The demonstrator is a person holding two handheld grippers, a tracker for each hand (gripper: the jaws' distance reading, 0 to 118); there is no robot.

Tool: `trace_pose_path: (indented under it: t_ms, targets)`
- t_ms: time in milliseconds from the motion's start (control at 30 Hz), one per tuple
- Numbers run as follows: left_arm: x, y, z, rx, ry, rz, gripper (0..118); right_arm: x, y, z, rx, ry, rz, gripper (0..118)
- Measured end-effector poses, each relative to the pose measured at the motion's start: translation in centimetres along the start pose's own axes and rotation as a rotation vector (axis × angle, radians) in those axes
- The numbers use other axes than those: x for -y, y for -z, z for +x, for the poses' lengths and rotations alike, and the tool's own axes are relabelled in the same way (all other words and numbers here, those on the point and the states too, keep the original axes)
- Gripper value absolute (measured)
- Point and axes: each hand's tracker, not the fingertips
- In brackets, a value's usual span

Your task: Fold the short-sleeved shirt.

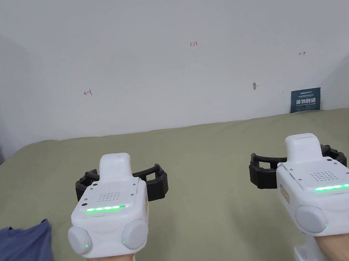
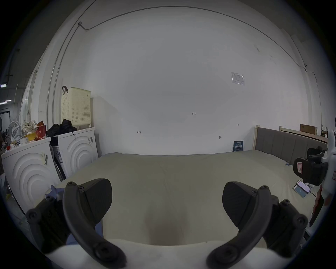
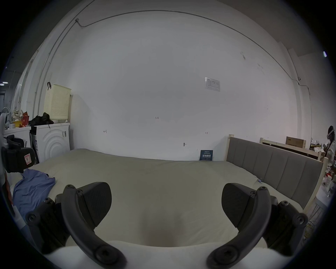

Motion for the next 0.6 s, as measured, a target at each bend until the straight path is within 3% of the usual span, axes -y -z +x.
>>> trace_pose_path:
  t_ms: [600]
  targets:
    - [0.17, 0.01, -0.18, 0.006, -0.004, 0.004, 118, 0.06, -0.44, -0.4, 0.026, 0.007, 0.025, 118]
